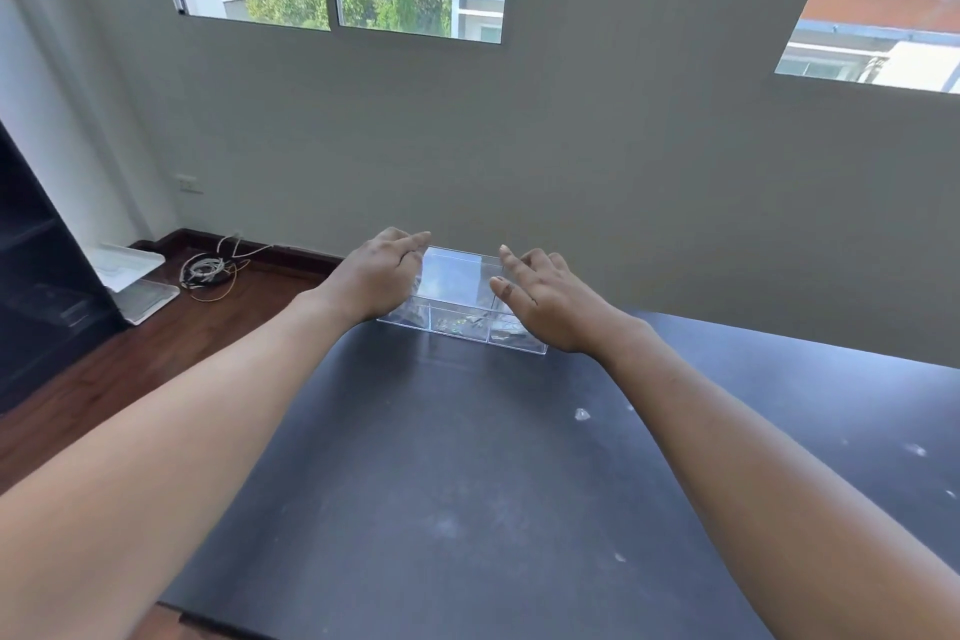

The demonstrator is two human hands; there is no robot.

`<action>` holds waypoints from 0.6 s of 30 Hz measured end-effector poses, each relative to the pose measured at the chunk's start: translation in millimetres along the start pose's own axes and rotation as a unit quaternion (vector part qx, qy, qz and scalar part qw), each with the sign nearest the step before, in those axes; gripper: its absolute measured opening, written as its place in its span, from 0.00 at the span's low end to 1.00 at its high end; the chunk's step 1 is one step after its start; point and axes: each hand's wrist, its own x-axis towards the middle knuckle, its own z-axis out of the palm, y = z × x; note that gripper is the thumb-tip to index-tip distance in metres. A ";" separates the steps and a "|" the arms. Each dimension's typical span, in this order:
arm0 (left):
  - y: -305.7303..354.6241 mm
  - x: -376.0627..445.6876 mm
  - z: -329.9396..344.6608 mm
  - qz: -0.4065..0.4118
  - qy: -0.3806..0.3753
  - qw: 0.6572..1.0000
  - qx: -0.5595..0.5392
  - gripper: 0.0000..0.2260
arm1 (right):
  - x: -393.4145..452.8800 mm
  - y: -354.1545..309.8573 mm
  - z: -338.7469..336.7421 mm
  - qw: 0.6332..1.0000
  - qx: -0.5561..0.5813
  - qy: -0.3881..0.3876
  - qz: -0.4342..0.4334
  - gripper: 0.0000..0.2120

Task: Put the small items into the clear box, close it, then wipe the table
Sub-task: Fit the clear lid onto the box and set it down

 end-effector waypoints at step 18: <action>76.3 -101.7 14.8 0.179 0.133 0.965 0.138 0.18 | -133.8 10.0 -17.0 0.968 0.071 0.239 0.032 0.13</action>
